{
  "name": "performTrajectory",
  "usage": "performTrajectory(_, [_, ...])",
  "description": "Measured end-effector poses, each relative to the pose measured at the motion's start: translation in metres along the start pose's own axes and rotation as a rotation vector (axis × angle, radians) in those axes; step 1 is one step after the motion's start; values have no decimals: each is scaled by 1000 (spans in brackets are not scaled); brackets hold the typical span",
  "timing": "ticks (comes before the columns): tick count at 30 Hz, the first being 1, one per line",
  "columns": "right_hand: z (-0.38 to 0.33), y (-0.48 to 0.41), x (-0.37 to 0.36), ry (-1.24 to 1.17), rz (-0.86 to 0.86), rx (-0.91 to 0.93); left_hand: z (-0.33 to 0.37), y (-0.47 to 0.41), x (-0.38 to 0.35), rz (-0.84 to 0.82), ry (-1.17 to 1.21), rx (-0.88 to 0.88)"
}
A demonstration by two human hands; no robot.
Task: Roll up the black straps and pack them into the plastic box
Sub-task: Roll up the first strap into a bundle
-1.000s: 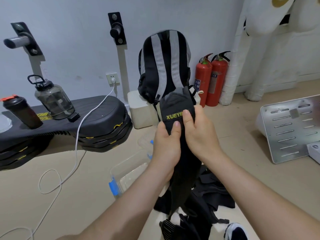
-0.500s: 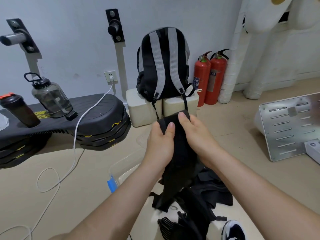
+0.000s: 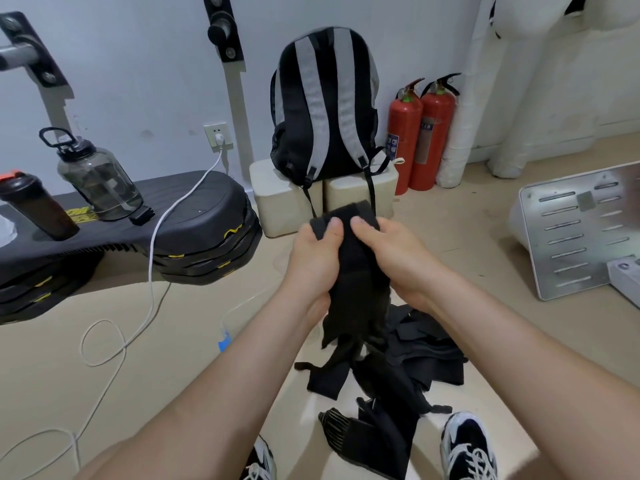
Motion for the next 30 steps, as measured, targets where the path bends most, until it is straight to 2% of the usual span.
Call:
performTrajectory(3, [1, 4, 2, 126, -136, 11, 8, -8, 8, 96, 122, 35])
performTrajectory(6, [2, 1, 3, 206, -23, 84, 12, -11, 13, 94, 221, 59])
performTrajectory(10, [3, -6, 6, 71, 218, 155, 7, 0, 4, -213, -51, 63])
performTrajectory(11, [3, -8, 7, 69, 243, 140, 7, 4, 0, -239, -63, 51])
performTrajectory(12, [3, -9, 8, 95, 261, 127, 8, 6, -2, -223, -56, 28])
performTrajectory(14, [0, -9, 9, 312, 329, 134, 13, 4, 1, -161, -103, -61])
performTrajectory(16, [-4, -4, 7, 510, 379, 154, 21, -4, 8, -111, -409, -287])
performTrajectory(17, [-5, -1, 4, 466, 303, 153, 26, -8, 9, -108, -643, -416])
performTrajectory(18, [-4, 4, -3, 333, 155, 120, 30, -7, 6, -141, -823, -508])
performTrajectory(19, [-2, 8, -10, 183, -6, 43, 30, -6, 2, -222, -904, -543])
performTrajectory(21, [5, 10, -15, -74, -160, -95, 21, -5, -6, -488, -772, -413])
performTrajectory(23, [12, 2, -6, -303, -192, -202, 21, 0, -5, -700, -459, -161])
performTrajectory(25, [15, 0, 3, -417, -250, -297, 28, -2, 3, -677, -271, -12])
performTrajectory(26, [16, 1, 5, -404, -290, -329, 32, -6, 9, -618, -316, -42])
performTrajectory(27, [19, 2, 6, -358, -346, -357, 35, -13, 17, -549, -461, -147])
performTrajectory(29, [23, 8, 4, -256, -457, -396, 39, -21, 25, -445, -866, -499])
performTrajectory(30, [22, 11, 2, -221, -493, -403, 38, -21, 27, -426, -992, -612])
Point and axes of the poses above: each hand's wrist, its own y-axis away from the middle knuckle, its own x-axis out of the back of the hand, z = x × y, the point moved 3 cm from there along -y, towards the middle knuckle, and after that the axes turned 15 degrees about -x, right-handed, at the moved point
